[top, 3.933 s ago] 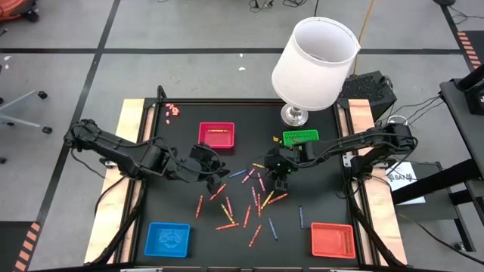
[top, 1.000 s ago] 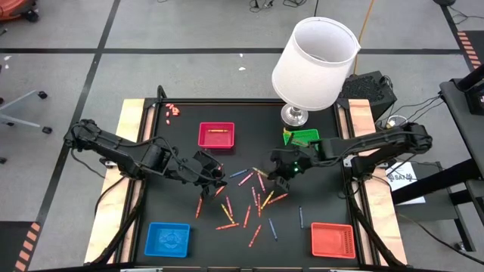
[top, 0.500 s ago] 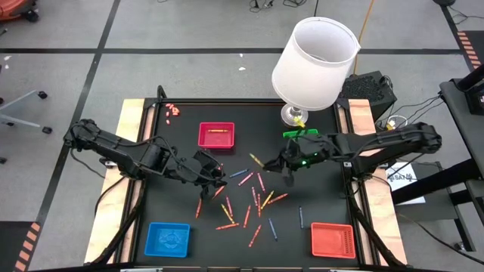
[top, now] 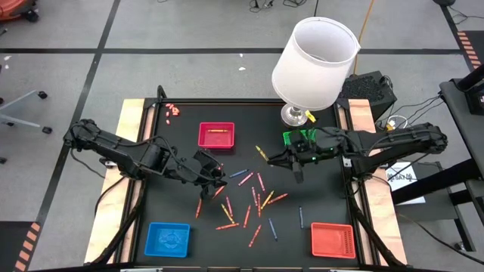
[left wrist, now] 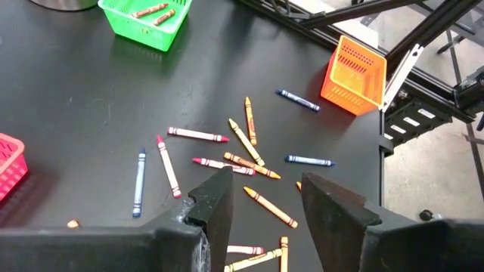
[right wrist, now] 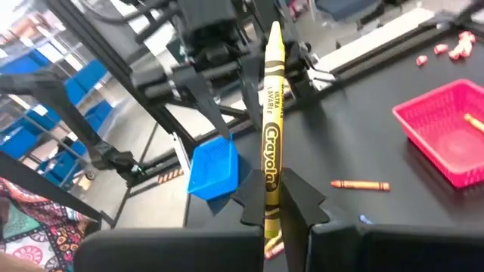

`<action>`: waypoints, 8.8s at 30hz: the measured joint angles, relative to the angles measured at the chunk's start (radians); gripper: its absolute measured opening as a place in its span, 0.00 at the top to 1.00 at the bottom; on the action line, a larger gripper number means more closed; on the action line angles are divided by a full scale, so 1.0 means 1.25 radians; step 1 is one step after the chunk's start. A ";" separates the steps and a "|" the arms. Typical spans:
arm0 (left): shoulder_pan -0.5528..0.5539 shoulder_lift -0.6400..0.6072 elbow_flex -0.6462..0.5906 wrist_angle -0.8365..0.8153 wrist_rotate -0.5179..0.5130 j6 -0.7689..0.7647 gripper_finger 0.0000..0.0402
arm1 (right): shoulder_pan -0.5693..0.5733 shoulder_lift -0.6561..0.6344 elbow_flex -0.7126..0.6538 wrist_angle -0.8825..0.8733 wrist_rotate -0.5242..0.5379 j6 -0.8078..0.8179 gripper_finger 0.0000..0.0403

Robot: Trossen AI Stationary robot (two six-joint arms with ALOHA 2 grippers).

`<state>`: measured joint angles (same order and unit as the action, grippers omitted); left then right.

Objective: Sort crayons
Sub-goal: Put the yellow crayon into the red basket

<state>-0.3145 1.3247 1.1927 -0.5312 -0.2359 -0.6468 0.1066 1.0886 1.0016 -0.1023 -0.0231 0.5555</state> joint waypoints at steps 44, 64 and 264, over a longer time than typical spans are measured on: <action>0.032 0.001 0.001 0.270 -0.011 0.001 0.60 | 0.037 -0.094 0.000 0.037 -0.004 -0.131 1.00; 0.049 0.026 0.002 0.620 -0.130 0.122 0.60 | 0.037 -0.054 -0.001 0.131 -0.006 -0.167 0.98; 0.428 0.026 0.000 -0.074 0.017 0.375 0.94 | 0.042 -0.053 -0.001 -0.310 0.206 0.355 0.61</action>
<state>0.2206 1.3576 1.1931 -0.6238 -0.2150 -0.1779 0.1589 1.0222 1.0008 -0.4904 0.2348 0.9995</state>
